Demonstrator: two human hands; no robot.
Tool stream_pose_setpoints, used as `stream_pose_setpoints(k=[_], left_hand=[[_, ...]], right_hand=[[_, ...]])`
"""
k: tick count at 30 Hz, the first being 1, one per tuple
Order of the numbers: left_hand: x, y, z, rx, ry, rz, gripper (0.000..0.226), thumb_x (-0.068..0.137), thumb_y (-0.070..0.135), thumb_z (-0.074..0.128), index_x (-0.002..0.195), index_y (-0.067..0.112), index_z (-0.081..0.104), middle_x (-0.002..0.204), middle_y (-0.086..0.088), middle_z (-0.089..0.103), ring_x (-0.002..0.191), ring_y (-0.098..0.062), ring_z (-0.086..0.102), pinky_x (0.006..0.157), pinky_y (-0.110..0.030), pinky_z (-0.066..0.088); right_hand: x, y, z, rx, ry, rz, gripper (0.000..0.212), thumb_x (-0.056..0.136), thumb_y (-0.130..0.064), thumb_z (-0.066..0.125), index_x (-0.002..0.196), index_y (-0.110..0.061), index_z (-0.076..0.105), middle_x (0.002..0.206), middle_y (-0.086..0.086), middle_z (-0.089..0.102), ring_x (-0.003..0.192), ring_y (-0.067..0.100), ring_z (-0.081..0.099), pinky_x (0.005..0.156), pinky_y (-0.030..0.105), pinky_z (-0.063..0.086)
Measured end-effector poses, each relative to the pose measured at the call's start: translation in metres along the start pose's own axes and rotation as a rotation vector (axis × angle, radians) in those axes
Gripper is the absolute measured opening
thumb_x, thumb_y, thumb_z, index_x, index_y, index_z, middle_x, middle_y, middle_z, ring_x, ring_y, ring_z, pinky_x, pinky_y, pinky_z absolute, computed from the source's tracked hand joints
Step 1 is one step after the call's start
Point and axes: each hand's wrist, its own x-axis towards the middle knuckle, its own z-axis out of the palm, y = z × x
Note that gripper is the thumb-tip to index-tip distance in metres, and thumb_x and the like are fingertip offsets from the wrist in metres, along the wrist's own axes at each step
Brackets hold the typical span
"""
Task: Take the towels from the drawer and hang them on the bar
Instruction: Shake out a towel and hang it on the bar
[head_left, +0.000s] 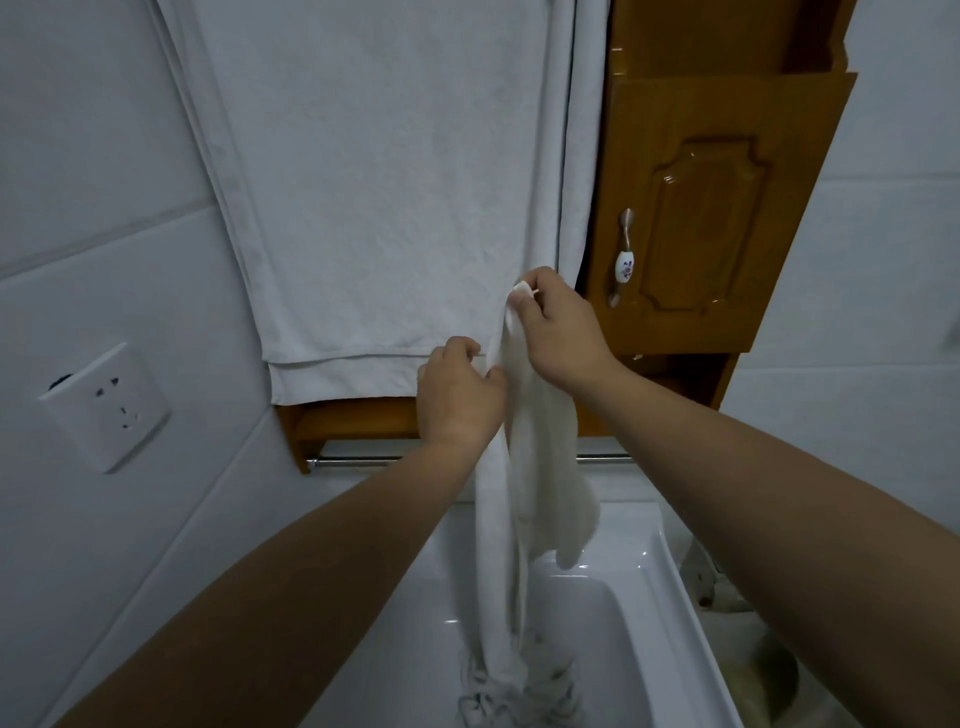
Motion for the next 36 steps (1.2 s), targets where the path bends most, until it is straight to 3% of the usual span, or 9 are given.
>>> stream_pose_setpoints(k=[2, 5, 10, 13, 17, 22, 25, 31, 36], left_hand=[[0.0, 0.002, 0.0, 0.016, 0.085, 0.042, 0.034, 0.092, 0.032, 0.059, 0.124, 0.021, 0.056, 0.12, 0.003, 0.058, 0.114, -0.017, 0.05, 0.087, -0.03, 0.047], [0.004, 0.0, 0.0, 0.055, 0.136, 0.076, 0.026, 0.095, 0.033, 0.057, 0.119, 0.023, 0.059, 0.116, 0.004, 0.059, 0.113, -0.015, 0.049, 0.078, -0.024, 0.04], [0.01, -0.014, 0.006, 0.056, -0.008, 0.105, 0.032, 0.092, 0.046, 0.062, 0.114, 0.023, 0.065, 0.112, 0.006, 0.061, 0.108, -0.013, 0.053, 0.079, -0.023, 0.038], [0.007, -0.019, 0.012, 0.065, -0.031, 0.181, 0.026, 0.094, 0.043, 0.059, 0.105, 0.022, 0.068, 0.099, 0.007, 0.064, 0.096, -0.012, 0.057, 0.074, -0.022, 0.039], [0.006, -0.015, 0.012, 0.001, -0.013, 0.064, 0.015, 0.097, 0.035, 0.055, 0.085, 0.028, 0.06, 0.071, 0.016, 0.057, 0.066, -0.005, 0.056, 0.053, -0.015, 0.032], [0.004, -0.03, 0.012, 0.004, 0.004, -0.035, 0.01, 0.093, 0.022, 0.055, 0.085, 0.026, 0.059, 0.071, 0.012, 0.058, 0.062, -0.005, 0.054, 0.048, -0.018, 0.034], [0.005, -0.041, 0.015, 0.063, 0.024, -0.072, 0.004, 0.091, 0.023, 0.056, 0.092, 0.024, 0.06, 0.079, 0.008, 0.061, 0.066, -0.008, 0.057, 0.049, -0.02, 0.038], [0.01, -0.04, 0.011, 0.139, 0.114, 0.021, 0.03, 0.091, 0.027, 0.056, 0.119, 0.021, 0.061, 0.105, 0.005, 0.062, 0.102, -0.015, 0.052, 0.072, -0.031, 0.048], [0.008, -0.042, 0.015, 0.204, 0.099, 0.106, 0.031, 0.096, 0.043, 0.051, 0.117, 0.023, 0.063, 0.106, 0.008, 0.065, 0.105, -0.012, 0.051, 0.07, -0.028, 0.047]], right_hand=[[0.003, 0.0, 0.001, -0.027, -0.008, -0.017, 0.018, 0.106, -0.033, 0.043, 0.101, -0.02, 0.056, 0.078, -0.009, 0.058, 0.068, 0.006, 0.053, 0.059, 0.021, 0.039], [0.007, 0.002, 0.0, -0.046, -0.024, -0.029, 0.018, 0.105, -0.033, 0.044, 0.1, -0.022, 0.057, 0.076, -0.009, 0.058, 0.065, 0.004, 0.052, 0.055, 0.017, 0.035], [0.016, 0.005, -0.003, -0.015, -0.024, -0.018, 0.018, 0.105, -0.032, 0.046, 0.1, -0.02, 0.059, 0.08, -0.011, 0.058, 0.069, 0.003, 0.052, 0.058, 0.017, 0.036], [0.019, 0.007, -0.003, 0.024, -0.048, -0.021, 0.021, 0.104, -0.032, 0.047, 0.098, -0.017, 0.061, 0.078, -0.009, 0.058, 0.067, 0.004, 0.05, 0.06, 0.02, 0.037], [0.02, 0.012, -0.002, 0.051, -0.048, -0.013, 0.021, 0.104, -0.031, 0.048, 0.099, -0.017, 0.062, 0.08, -0.009, 0.058, 0.07, 0.005, 0.052, 0.063, 0.021, 0.039], [0.026, 0.014, -0.013, 0.081, 0.02, 0.041, 0.019, 0.103, -0.031, 0.05, 0.106, -0.019, 0.064, 0.088, -0.01, 0.061, 0.08, 0.005, 0.057, 0.069, 0.022, 0.043], [0.027, 0.016, -0.02, 0.084, 0.043, 0.067, 0.019, 0.103, -0.031, 0.05, 0.11, -0.02, 0.064, 0.095, -0.01, 0.062, 0.088, 0.005, 0.058, 0.071, 0.021, 0.045], [0.028, 0.019, -0.023, 0.105, 0.102, 0.072, 0.017, 0.102, -0.03, 0.051, 0.106, -0.018, 0.064, 0.09, -0.009, 0.061, 0.079, 0.002, 0.055, 0.067, 0.02, 0.042], [0.029, 0.015, -0.023, 0.105, 0.091, 0.054, 0.019, 0.102, -0.03, 0.053, 0.105, -0.018, 0.066, 0.087, -0.006, 0.063, 0.076, 0.006, 0.056, 0.068, 0.023, 0.046]])
